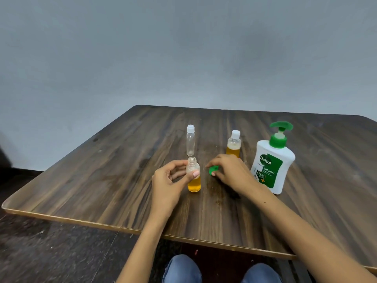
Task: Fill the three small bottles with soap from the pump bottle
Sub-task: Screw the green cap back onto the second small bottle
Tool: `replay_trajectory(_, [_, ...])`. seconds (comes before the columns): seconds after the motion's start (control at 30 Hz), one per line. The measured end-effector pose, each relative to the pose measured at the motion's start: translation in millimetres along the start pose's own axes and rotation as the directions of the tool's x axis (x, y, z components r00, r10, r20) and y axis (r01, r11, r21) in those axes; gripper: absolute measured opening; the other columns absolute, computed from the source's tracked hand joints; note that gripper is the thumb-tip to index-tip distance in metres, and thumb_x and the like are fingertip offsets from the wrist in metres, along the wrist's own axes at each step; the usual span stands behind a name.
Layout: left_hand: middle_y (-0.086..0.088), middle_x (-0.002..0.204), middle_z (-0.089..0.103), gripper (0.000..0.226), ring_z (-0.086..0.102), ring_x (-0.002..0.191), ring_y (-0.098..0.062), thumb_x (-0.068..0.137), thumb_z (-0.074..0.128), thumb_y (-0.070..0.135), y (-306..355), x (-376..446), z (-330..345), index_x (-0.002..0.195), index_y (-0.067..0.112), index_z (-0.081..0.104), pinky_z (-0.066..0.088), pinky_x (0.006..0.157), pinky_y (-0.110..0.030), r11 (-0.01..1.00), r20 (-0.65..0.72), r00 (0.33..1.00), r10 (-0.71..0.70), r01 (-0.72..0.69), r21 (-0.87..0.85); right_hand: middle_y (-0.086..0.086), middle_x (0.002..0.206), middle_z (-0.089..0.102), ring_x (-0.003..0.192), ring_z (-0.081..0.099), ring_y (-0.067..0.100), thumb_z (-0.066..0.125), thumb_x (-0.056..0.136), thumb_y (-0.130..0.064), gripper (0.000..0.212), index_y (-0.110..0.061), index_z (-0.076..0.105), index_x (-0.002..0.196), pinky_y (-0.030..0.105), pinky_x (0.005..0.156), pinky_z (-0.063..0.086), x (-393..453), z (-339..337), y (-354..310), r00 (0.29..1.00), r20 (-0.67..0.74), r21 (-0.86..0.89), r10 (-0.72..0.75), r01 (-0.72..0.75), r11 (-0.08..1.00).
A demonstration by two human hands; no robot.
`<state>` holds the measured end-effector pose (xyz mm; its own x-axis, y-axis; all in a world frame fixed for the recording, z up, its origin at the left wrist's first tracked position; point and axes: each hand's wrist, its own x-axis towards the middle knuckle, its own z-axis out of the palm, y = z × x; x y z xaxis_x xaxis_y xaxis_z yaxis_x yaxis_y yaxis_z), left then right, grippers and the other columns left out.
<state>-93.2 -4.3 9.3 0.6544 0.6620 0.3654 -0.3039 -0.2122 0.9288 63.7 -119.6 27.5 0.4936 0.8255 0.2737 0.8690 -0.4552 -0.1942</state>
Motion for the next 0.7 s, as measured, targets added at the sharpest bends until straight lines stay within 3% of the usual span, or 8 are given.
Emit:
replay_trajectory(0.1, [0.001, 0.094, 0.077, 0.035, 0.073, 0.093, -0.015, 0.067, 0.083, 0.019, -1.5, -1.9, 2.9, 0.099, 0.016, 0.072, 0.057, 0.081, -0.023, 1.0, 0.021, 1.0, -0.008, 0.008, 0.0, -0.005, 0.101, 0.071, 0.094, 0.064, 0.011, 0.076, 0.081, -0.016, 0.02, -0.02, 0.074, 0.101, 0.028, 0.083, 0.051, -12.2, -7.6, 1.3, 0.986, -0.143, 0.336, 0.08, -0.028, 0.942])
replay_trajectory(0.17, [-0.001, 0.096, 0.076, 0.036, 0.073, 0.094, -0.015, 0.068, 0.083, 0.017, -2.0, -3.4, 4.2, 0.102, 0.013, 0.072, 0.057, 0.082, -0.023, 1.0, 0.031, 0.999, -0.006, 0.006, 0.006, -0.006, 0.091, 0.073, 0.084, 0.068, 0.006, 0.079, 0.079, -0.013, 0.015, -0.016, 0.074, 0.092, 0.017, 0.073, 0.051, -21.9, -14.7, -6.1, 0.947, -0.247, 0.662, 0.207, 0.009, 0.749])
replay_trajectory(0.23, [-0.001, 0.097, 0.076, 0.037, 0.073, 0.095, -0.016, 0.067, 0.083, 0.02, -2.3, -4.8, 5.4, 0.102, 0.012, 0.072, 0.057, 0.083, -0.025, 1.0, 0.037, 0.999, -0.002, 0.002, 0.012, -0.001, 0.093, 0.075, 0.088, 0.07, 0.009, 0.078, 0.079, -0.012, 0.014, -0.014, 0.072, 0.092, 0.018, 0.076, 0.053, -28.5, -20.0, -15.6, 0.924, -0.236, 0.865, 0.302, 0.058, 0.499])
replay_trajectory(0.3, [0.0, 0.096, 0.077, 0.038, 0.073, 0.094, -0.017, 0.066, 0.083, 0.022, -2.6, -6.3, 6.6, 0.101, 0.013, 0.073, 0.057, 0.083, -0.026, 1.0, 0.042, 0.999, -0.005, 0.004, 0.015, 0.006, 0.1, 0.074, 0.098, 0.07, 0.017, 0.073, 0.083, -0.009, 0.019, -0.013, 0.068, 0.102, 0.03, 0.089, 0.054, -30.4, -22.3, -22.7, 0.925, -0.178, 0.953, 0.335, 0.077, 0.294])
replay_trajectory(0.37, [0.0, 0.096, 0.077, 0.038, 0.073, 0.094, -0.016, 0.066, 0.083, 0.022, -3.6, -8.0, 7.1, 0.102, 0.013, 0.073, 0.058, 0.084, -0.028, 1.0, 0.045, 0.999, -0.003, 0.002, 0.026, 0.011, 0.106, 0.072, 0.103, 0.069, 0.022, 0.066, 0.088, -0.005, 0.029, -0.012, 0.063, 0.116, 0.034, 0.094, 0.053, -30.2, -24.1, -28.2, 0.946, -0.152, 0.979, 0.288, 0.104, 0.176])
replay_trajectory(0.43, [-0.001, 0.097, 0.076, 0.039, 0.072, 0.094, -0.015, 0.068, 0.083, 0.02, -3.0, -9.3, 7.5, 0.104, 0.012, 0.072, 0.058, 0.084, -0.028, 0.999, 0.045, 0.999, 0.005, -0.006, 0.037, 0.011, 0.108, 0.071, 0.104, 0.068, 0.024, 0.063, 0.089, -0.004, 0.03, -0.009, 0.063, 0.119, 0.033, 0.094, 0.052, -28.4, -24.7, -33.3, 0.962, -0.172, 0.979, 0.213, 0.142, 0.148])
replay_trajectory(0.6, [0.003, 0.096, 0.076, 0.039, 0.072, 0.094, -0.009, 0.066, 0.083, 0.022, -0.3, -12.3, 8.4, 0.102, 0.014, 0.073, 0.055, 0.082, -0.02, 0.997, 0.058, 0.998, 0.034, -0.038, 0.068, 0.002, 0.099, 0.074, 0.098, 0.07, 0.017, 0.071, 0.08, 0.001, 0.022, -0.005, 0.068, 0.102, 0.022, 0.082, 0.053, -23.7, -20.0, -38.7, 0.963, -0.215, 0.963, 0.165, 0.181, 0.198])
replay_trajectory(0.7, [0.005, 0.094, 0.077, 0.035, 0.071, 0.093, -0.006, 0.067, 0.084, 0.02, -0.7, -13.2, 7.7, 0.101, 0.018, 0.073, 0.053, 0.08, -0.015, 0.994, 0.074, 0.997, 0.034, -0.041, 0.101, 0.006, 0.102, 0.074, 0.1, 0.07, 0.02, 0.075, 0.076, -0.004, 0.023, -0.008, 0.068, 0.098, 0.029, 0.086, 0.055, -22.9, -15.0, -36.7, 0.969, -0.221, 0.942, 0.11, 0.183, 0.282])
